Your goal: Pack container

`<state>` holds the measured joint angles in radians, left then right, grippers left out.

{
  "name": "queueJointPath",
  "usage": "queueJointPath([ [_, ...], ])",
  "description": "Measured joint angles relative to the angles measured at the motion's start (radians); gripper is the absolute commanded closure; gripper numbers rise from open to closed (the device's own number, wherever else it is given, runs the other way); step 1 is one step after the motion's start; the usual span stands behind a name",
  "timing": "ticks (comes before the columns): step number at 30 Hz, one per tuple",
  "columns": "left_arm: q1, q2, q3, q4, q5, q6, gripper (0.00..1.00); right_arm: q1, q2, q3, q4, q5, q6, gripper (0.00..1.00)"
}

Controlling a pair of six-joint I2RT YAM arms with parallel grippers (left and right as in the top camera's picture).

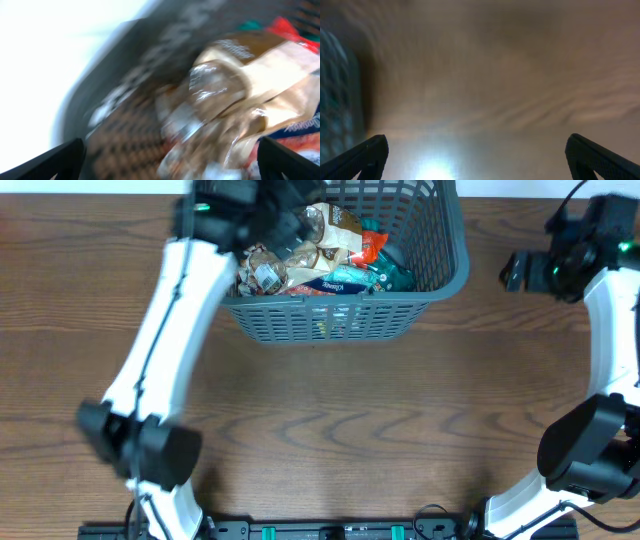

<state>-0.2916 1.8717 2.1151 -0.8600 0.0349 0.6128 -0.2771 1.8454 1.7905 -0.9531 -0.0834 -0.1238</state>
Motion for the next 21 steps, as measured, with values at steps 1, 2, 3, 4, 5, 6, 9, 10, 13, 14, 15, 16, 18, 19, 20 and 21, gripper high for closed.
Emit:
queueJointPath([
  [1,0.026,-0.049,0.000,-0.026,-0.014,-0.035,0.01,0.000,0.000,0.048,0.002,0.002,0.000,0.01],
  [2,0.048,-0.086,0.000,-0.042,-0.024,-0.061,0.01,0.001,0.000,0.095,-0.002,0.003,0.000,0.01],
  [3,0.080,-0.135,0.000,-0.068,-0.034,-0.095,0.01,0.001,0.000,0.146,-0.006,0.004,0.000,0.01],
  [4,0.108,-0.175,0.001,-0.089,-0.043,-0.122,0.01,0.003,0.000,0.200,-0.010,0.005,0.000,0.01],
  [5,0.140,-0.216,0.001,-0.111,-0.050,-0.151,0.01,0.005,-0.001,0.235,-0.016,0.006,0.000,0.01],
  [6,0.171,-0.252,0.002,-0.136,-0.058,-0.181,0.01,0.008,-0.002,0.273,-0.025,0.006,-0.001,0.01],
  [9,0.243,-0.332,0.003,-0.207,-0.069,-0.252,0.01,0.028,-0.012,0.338,-0.060,0.006,0.000,0.04],
  [10,0.263,-0.352,0.003,-0.231,-0.069,-0.269,0.01,0.036,-0.018,0.344,-0.073,0.007,-0.001,0.05],
  [13,0.301,-0.389,0.002,-0.304,-0.069,-0.301,0.01,0.062,-0.036,0.344,-0.122,0.007,0.002,0.03],
  [14,0.307,-0.401,-0.003,-0.316,-0.069,-0.308,0.01,0.069,-0.043,0.344,-0.140,0.009,0.005,0.03],
  [15,0.310,-0.415,-0.016,-0.319,-0.069,-0.315,0.01,0.077,-0.051,0.344,-0.155,0.013,0.011,0.02],
  [16,0.311,-0.433,-0.037,-0.318,-0.069,-0.322,0.01,0.084,-0.061,0.344,-0.171,0.019,0.016,0.02],
  [18,0.311,-0.473,-0.092,-0.308,-0.068,-0.329,0.01,0.093,-0.091,0.344,-0.214,0.037,0.031,0.01],
  [19,0.310,-0.490,-0.116,-0.304,-0.068,-0.332,0.01,0.095,-0.109,0.344,-0.237,0.043,0.037,0.01],
  [20,0.311,-0.518,-0.156,-0.294,-0.068,-0.334,0.02,0.097,-0.134,0.344,-0.261,0.050,0.042,0.01],
  [21,0.311,-0.547,-0.197,-0.283,-0.068,-0.338,0.01,0.098,-0.160,0.344,-0.284,0.056,0.047,0.01],
])
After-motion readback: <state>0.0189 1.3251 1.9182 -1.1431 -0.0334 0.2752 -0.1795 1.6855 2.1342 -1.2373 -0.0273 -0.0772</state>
